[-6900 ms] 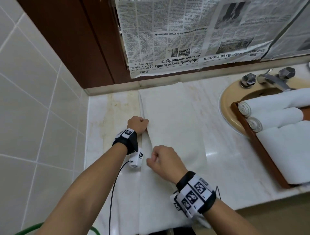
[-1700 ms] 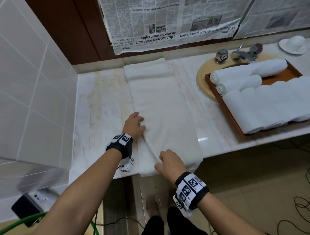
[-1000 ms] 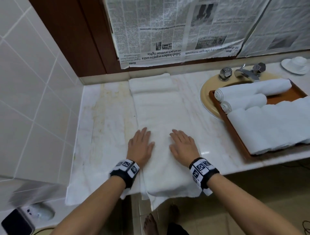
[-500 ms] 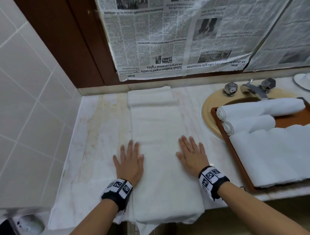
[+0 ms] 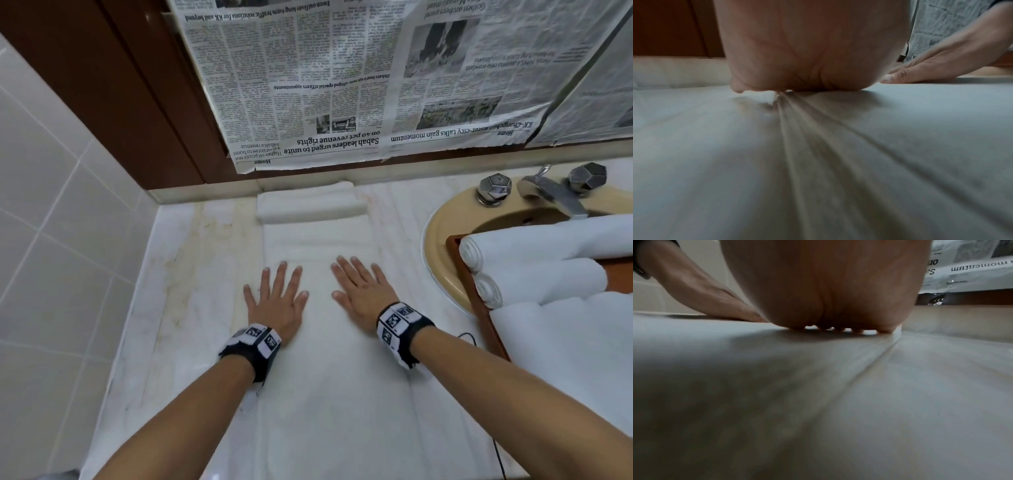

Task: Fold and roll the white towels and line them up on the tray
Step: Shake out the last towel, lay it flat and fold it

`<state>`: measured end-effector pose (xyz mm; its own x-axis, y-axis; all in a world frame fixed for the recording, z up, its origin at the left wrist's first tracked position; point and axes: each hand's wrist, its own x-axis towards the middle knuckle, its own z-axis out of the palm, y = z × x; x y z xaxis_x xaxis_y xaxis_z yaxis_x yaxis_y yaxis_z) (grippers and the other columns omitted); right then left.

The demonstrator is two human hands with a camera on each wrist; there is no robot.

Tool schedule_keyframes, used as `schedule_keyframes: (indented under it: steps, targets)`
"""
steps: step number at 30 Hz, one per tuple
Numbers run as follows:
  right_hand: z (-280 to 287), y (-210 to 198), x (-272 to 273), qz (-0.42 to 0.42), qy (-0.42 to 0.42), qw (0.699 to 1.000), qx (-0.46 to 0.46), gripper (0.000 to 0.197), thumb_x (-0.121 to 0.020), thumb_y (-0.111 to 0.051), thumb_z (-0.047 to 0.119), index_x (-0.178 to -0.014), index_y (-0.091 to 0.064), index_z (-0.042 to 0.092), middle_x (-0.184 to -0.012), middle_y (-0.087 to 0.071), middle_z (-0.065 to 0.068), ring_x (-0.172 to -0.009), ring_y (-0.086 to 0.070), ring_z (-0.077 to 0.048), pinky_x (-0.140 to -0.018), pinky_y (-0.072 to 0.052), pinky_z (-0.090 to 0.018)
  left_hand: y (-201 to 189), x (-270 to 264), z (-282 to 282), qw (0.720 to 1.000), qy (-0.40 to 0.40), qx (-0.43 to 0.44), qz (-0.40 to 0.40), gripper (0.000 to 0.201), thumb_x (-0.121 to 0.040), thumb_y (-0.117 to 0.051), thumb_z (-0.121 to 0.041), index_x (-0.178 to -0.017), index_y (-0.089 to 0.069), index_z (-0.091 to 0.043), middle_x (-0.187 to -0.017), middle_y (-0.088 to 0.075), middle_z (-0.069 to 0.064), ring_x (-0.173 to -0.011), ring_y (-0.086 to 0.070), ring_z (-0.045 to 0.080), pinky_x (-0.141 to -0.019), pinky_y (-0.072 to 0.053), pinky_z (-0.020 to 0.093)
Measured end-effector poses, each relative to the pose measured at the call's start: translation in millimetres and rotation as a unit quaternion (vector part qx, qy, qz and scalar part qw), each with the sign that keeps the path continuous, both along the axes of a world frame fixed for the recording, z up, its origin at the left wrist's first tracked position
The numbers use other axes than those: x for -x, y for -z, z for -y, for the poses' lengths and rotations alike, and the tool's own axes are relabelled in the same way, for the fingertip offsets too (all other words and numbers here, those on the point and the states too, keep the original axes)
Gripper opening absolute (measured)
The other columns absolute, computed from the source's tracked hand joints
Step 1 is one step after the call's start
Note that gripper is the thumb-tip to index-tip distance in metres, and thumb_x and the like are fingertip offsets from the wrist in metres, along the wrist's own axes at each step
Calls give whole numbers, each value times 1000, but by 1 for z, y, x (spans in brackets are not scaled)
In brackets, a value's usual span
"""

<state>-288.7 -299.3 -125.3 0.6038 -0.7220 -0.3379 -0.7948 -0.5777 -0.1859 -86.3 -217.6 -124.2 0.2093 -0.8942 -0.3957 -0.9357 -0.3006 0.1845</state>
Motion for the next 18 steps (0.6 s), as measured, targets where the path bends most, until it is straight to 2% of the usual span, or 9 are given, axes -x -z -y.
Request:
schedule_keyframes:
  steps: [5,8,10,13,16,18]
  targets:
    - [59,1,-24,-8,17,1000,19,60,-104,-9,50,-156,9,28,-163,16,11,-151,12,-14,-122,5,-44,-4,-18,63,1000,-6,-4,3,56,-102,-5,-56,-154,14,-44,-161,26,-15,-150,21,22,-116,14,62]
    - [66,-8,-25,8,47,998,46,63,-104,-16,51,-157,1,23,-165,5,7,-152,6,-17,-121,4,-45,-10,-16,69,1000,-14,15,-13,56,-104,-10,-52,-156,8,-42,-164,19,-14,-152,16,23,-117,10,62]
    - [45,-16,-18,49,80,995,36,63,-103,-16,52,-158,-7,21,-165,-3,5,-152,0,-17,-121,0,-43,-16,-9,49,997,-23,58,-37,57,-104,-16,-50,-157,3,-40,-165,14,-14,-152,12,22,-118,7,61]
    - [-23,-21,0,69,49,996,16,77,-93,6,59,-158,-10,20,-165,-4,5,-152,-1,-19,-122,-5,-46,-18,13,-8,997,13,60,-50,57,-101,-8,-55,-156,2,-42,-165,11,-16,-152,13,18,-119,4,59]
    - [-81,-13,8,36,0,999,-21,77,-90,17,60,-157,2,24,-163,9,9,-151,9,-17,-122,1,-49,-7,35,-59,997,77,17,-24,66,-91,8,-60,-155,9,-45,-163,20,-17,-151,20,18,-119,2,60]
    - [-95,-6,9,8,-5,1000,-17,72,-90,16,58,-155,14,27,-161,20,11,-149,18,-16,-121,6,-48,1,35,-70,996,81,26,-17,58,-97,2,-57,-153,13,-47,-161,24,-18,-150,22,18,-119,3,60]
